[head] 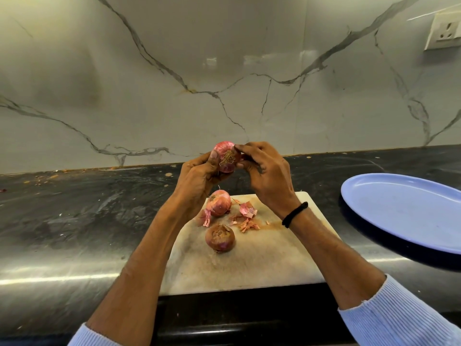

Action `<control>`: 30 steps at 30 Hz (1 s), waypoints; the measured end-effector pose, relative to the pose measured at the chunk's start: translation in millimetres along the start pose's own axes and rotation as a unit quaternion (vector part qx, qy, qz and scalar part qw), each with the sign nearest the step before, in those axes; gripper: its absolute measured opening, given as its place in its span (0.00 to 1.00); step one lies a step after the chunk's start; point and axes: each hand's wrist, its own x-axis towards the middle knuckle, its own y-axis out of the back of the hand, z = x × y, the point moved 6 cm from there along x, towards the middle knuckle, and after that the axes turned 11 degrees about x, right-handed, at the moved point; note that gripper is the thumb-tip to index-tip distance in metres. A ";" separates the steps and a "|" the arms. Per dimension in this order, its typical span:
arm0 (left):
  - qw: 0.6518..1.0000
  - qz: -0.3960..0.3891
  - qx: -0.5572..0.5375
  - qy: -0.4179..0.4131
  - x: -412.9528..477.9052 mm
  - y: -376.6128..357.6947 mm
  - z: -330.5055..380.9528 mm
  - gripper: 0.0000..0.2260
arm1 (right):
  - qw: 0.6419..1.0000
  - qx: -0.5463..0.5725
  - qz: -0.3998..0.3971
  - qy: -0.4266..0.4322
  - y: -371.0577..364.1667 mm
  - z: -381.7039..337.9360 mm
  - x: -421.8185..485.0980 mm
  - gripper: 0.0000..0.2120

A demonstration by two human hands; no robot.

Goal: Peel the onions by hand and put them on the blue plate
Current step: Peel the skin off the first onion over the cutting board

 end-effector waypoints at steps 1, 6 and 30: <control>1.000 -0.001 -0.001 0.003 -0.2 -0.8 -0.5 0.10 | 1.000 -0.001 0.012 0.008 1.4 -1.1 -0.1 0.14; 1.000 0.007 0.001 0.010 -1.7 -2.3 -1.5 0.11 | 0.999 -0.007 0.036 0.019 5.1 -3.1 -0.5 0.06; 0.986 0.084 -0.096 0.103 -5.5 7.4 -6.3 0.15 | 0.995 -0.023 0.000 -0.095 4.1 13.0 -0.6 0.05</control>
